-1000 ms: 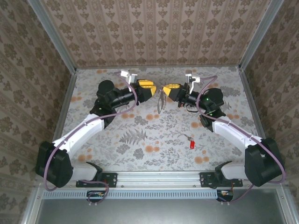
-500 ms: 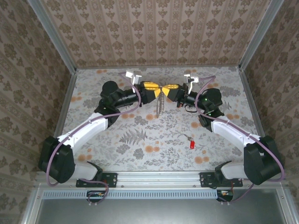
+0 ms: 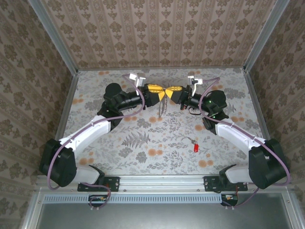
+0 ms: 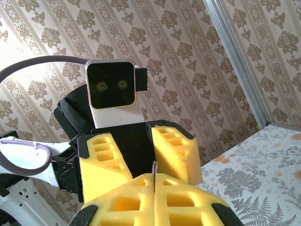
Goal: Put the keys on the keyring
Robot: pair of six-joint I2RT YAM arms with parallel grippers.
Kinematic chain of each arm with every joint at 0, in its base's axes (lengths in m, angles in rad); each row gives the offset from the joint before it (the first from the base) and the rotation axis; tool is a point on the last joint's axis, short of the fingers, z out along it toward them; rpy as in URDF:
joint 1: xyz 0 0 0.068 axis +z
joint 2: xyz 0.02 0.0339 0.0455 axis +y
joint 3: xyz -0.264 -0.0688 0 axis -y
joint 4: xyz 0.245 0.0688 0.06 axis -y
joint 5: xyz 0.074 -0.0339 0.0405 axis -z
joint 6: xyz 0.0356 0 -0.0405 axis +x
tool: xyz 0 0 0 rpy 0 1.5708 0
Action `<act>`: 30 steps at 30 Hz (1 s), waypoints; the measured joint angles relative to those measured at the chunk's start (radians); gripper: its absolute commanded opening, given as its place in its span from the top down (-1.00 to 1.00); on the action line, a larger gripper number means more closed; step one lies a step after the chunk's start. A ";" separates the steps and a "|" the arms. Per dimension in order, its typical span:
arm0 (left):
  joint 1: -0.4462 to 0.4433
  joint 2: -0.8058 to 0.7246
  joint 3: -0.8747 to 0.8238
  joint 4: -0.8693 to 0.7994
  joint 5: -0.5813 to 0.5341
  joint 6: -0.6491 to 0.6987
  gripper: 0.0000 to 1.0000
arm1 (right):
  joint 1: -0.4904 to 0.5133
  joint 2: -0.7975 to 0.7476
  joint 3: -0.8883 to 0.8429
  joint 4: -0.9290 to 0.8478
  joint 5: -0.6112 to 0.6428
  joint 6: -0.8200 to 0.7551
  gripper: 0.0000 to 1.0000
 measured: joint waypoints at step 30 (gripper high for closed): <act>0.000 0.000 0.214 -0.476 0.018 0.330 1.00 | -0.093 -0.205 -0.051 -0.258 0.039 -0.101 0.12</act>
